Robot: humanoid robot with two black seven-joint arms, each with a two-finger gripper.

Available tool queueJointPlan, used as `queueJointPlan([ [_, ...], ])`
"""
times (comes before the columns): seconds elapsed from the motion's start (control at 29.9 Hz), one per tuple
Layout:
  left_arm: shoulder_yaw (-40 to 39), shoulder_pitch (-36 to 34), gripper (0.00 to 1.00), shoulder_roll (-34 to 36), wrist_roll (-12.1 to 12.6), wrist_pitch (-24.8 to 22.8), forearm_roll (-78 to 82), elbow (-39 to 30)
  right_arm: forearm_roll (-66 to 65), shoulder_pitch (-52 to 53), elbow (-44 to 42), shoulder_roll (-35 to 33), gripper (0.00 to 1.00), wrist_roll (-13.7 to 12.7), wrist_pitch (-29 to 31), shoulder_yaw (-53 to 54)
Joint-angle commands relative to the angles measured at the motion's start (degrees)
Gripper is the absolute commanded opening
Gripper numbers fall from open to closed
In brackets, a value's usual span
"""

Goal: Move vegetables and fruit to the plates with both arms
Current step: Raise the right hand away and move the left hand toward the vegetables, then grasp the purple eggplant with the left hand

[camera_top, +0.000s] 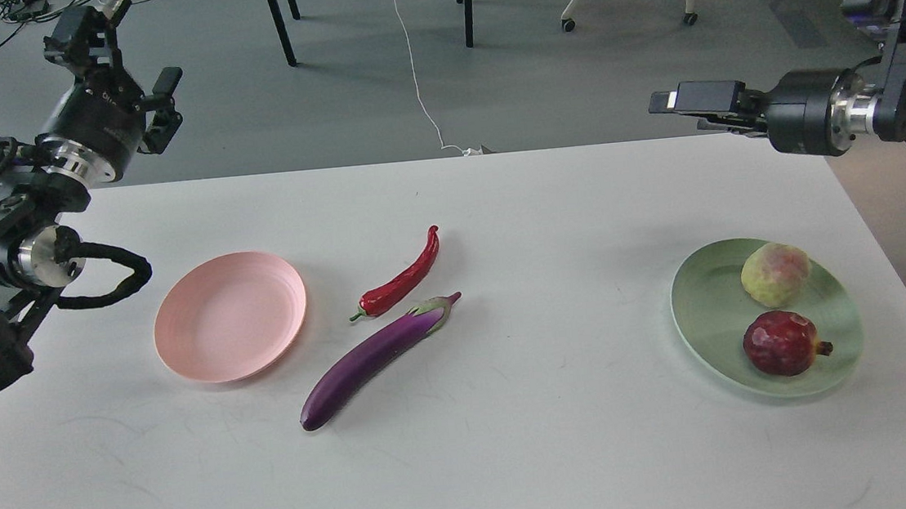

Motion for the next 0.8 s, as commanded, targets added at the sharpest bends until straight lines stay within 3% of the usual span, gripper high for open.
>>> queueJointPlan([
  [0.0,2.2,-2.2,0.98,-0.3,-0.4,-0.5,14.9,-0.7,2.9,-6.2,-5.1,4.6,0.97,0.0,-1.1,10.0],
  [0.33,3.4,-2.2,0.97,-0.4,-0.3,0.0,50.0,-13.3,15.9,-11.6,-25.8,19.9,0.99,1.1,-1.5,33.4],
  [0.44,6.6,-2.3,0.97,-0.9,-0.1,1.8,66.1,-15.1,23.6,-12.3,-27.5,20.3,0.99,1.1,-1.4,34.9],
  [0.57,10.8,-2.1,0.95,-1.3,-0.1,8.1,83.9,-17.9,38.5,-14.1,-27.7,20.2,0.99,0.5,0.3,34.9],
  [0.77,19.0,-2.1,0.87,-1.6,-0.1,10.6,87.2,-20.5,53.3,-19.5,-27.8,19.7,0.99,0.4,7.0,35.1],
])
